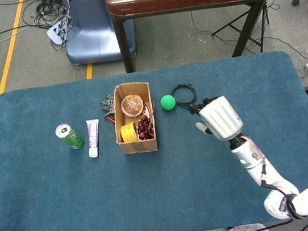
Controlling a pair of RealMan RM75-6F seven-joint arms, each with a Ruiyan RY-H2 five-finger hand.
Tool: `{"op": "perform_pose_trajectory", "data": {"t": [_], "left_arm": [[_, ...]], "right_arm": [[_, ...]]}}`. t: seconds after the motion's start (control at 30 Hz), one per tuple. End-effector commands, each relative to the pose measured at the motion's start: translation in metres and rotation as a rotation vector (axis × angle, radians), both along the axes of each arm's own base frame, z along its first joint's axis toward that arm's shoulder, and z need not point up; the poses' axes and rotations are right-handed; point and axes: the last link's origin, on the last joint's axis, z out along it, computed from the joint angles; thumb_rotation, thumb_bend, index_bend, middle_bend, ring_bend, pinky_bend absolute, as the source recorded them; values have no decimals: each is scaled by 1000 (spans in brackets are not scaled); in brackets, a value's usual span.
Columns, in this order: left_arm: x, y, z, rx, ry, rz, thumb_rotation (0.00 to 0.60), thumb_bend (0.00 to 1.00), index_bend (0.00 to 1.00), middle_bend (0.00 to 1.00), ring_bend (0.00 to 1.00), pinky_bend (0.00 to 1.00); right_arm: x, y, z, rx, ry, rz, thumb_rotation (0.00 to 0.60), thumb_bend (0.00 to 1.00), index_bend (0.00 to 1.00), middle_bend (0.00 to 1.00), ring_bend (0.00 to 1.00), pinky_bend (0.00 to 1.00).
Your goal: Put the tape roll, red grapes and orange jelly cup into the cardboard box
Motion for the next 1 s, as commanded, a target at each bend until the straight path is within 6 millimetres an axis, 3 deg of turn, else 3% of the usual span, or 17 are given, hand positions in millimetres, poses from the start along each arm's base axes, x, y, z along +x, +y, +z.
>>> {"op": "perform_pose_trajectory", "data": {"t": [0.03,0.2,0.4,0.73,1.0], "left_arm": [[4,2,-9,-31,6,-16,600,332,427,443,340,534],[10,2,-20,-66,16,-53,600,331,431,443,340,534],[23,-2,-28,-88,6,-123,600,332,432,446,340,534],[26,-5,-34,-98,1,-151,600,331,427,446,340,534],[25,-2,-37,-108,12,-143,600,331,427,446,340,534]], "right_arm": [[-36,29,20,0,-12,-83,600,0,543,727,635,812],[-72,62,35,-58,-62,-199,600,0,542,705,610,655],[-111,101,50,-173,4,-364,600,0,542,606,508,506],[-161,136,64,-288,12,-570,600,0,542,493,389,418],[-176,145,76,-296,-61,-573,600,11,542,485,379,418]]}}
